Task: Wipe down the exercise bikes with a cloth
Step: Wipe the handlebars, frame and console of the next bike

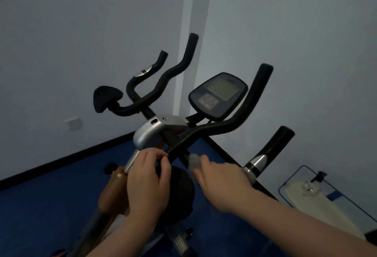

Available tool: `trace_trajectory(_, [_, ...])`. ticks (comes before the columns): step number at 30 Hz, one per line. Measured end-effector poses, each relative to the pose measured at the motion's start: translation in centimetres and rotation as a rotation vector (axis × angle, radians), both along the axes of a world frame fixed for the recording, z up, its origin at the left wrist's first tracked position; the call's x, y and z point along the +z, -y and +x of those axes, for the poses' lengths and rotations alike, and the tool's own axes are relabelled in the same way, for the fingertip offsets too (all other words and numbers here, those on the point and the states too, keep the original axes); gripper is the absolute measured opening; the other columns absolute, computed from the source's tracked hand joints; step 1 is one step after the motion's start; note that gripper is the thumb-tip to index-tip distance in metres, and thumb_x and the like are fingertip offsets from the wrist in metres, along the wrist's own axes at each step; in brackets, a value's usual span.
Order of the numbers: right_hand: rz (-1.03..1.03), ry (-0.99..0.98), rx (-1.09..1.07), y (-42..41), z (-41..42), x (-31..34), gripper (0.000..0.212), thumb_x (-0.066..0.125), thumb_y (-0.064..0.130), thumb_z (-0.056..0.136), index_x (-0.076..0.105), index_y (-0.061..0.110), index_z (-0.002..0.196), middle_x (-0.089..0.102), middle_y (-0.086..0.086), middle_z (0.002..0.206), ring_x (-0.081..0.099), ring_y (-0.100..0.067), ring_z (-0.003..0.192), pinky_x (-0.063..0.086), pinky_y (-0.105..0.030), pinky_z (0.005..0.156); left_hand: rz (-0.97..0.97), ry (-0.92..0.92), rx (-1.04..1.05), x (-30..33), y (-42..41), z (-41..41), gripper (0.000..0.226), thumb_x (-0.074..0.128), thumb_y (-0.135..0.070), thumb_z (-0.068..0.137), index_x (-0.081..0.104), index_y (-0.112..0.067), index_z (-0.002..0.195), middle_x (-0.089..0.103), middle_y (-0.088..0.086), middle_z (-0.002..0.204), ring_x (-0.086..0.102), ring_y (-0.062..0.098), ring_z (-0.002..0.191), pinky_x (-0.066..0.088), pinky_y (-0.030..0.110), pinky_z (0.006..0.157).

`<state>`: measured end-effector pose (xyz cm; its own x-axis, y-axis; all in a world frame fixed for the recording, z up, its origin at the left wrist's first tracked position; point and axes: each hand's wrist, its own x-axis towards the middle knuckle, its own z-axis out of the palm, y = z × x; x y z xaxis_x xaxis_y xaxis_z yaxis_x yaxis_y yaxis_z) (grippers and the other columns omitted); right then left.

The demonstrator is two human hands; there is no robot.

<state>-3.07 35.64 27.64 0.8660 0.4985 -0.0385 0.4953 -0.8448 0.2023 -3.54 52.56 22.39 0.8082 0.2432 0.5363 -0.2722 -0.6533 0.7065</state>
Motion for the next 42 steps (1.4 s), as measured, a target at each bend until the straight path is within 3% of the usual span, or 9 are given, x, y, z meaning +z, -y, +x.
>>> trace_trajectory(3, [0.135,-0.031,-0.028,-2.1,3.8,-0.4,0.028,0.042,0.023,0.098,0.041,0.011,0.123,0.047,-0.013,0.114,0.054,-0.031,0.088,0.036,-0.037,0.057,0.019,0.018,0.005,-0.1,0.0,0.0,0.009,0.040,-0.033,0.090,0.049,-0.034,0.088,0.049,-0.018,0.085,0.049,0.001,0.078,0.035,0.010,0.067])
trace_trajectory(7, [0.229,0.110,-0.068,-0.9,1.7,-2.4,0.033,0.028,0.037,0.102,0.039,0.014,0.122,0.061,-0.008,0.101,0.056,-0.027,0.073,0.027,-0.031,0.052,0.031,0.015,-0.005,-0.3,-0.1,0.1,0.009,0.041,-0.032,0.091,0.049,-0.034,0.087,0.051,-0.015,0.084,0.049,0.000,0.077,0.036,0.011,0.067])
trace_trajectory(13, [0.126,-0.047,-0.028,-2.1,3.7,-1.3,0.032,0.046,0.020,0.097,0.039,0.010,0.126,0.048,-0.014,0.117,0.054,-0.032,0.091,0.031,-0.036,0.055,0.072,0.009,0.005,0.1,-0.1,0.1,0.015,0.039,-0.031,0.090,0.054,-0.028,0.087,0.054,-0.013,0.086,0.051,0.006,0.078,0.030,0.020,0.071])
trace_trajectory(18, [0.181,0.171,-0.037,1.1,-0.9,-1.9,0.049,0.040,0.035,0.099,0.036,0.007,0.139,0.062,-0.009,0.105,0.062,-0.027,0.080,0.036,-0.035,0.058,0.234,0.008,-0.039,0.7,0.5,-0.4,0.018,0.042,-0.029,0.087,0.058,-0.028,0.095,0.058,-0.012,0.096,0.054,0.012,0.091,0.033,0.030,0.081])
trace_trajectory(21, [0.134,0.286,0.242,5.4,-1.4,-1.0,0.031,0.052,0.032,0.091,0.063,0.010,0.111,0.064,-0.005,0.090,0.057,-0.021,0.070,0.045,-0.034,0.063,0.366,0.042,-0.112,2.2,2.1,-0.2,0.016,0.044,-0.033,0.082,0.058,-0.030,0.089,0.059,-0.014,0.092,0.053,0.008,0.087,0.025,0.022,0.082])
trace_trajectory(24, [0.135,0.445,0.338,11.2,1.5,2.1,0.020,0.053,0.021,0.088,0.068,0.009,0.083,0.065,-0.008,0.082,0.059,-0.027,0.068,0.050,-0.037,0.070,0.423,0.023,-0.158,2.9,2.9,0.3,0.019,0.043,-0.036,0.082,0.061,-0.029,0.085,0.061,-0.014,0.085,0.057,0.010,0.079,0.032,0.026,0.077])
trace_trajectory(30, [0.619,0.709,0.027,8.9,1.2,-2.6,0.018,0.051,0.014,0.084,0.066,0.011,0.074,0.062,-0.005,0.078,0.057,-0.024,0.078,0.036,-0.035,0.100,0.374,-0.011,-0.124,2.6,2.5,0.2,0.023,0.041,-0.035,0.082,0.062,-0.026,0.080,0.061,-0.012,0.076,0.051,0.012,0.066,0.030,0.030,0.066])
trace_trajectory(38, [-0.003,0.707,0.499,15.3,5.6,4.8,0.024,0.052,0.026,0.086,0.066,0.014,0.071,0.065,-0.003,0.070,0.059,-0.023,0.063,0.052,-0.032,0.071,0.370,-0.015,-0.135,2.8,2.4,0.1,0.026,0.039,-0.035,0.081,0.063,-0.026,0.080,0.054,-0.015,0.072,0.044,0.009,0.063,0.030,0.031,0.064])
trace_trajectory(42, [0.372,0.824,0.202,14.6,6.0,3.6,0.025,0.052,0.022,0.089,0.068,0.012,0.073,0.063,-0.003,0.067,0.059,-0.023,0.060,0.046,-0.032,0.050,0.362,-0.016,-0.103,2.7,2.6,0.0,0.020,0.039,-0.035,0.081,0.059,-0.028,0.079,0.047,-0.017,0.071,0.039,0.006,0.064,0.028,0.030,0.067])
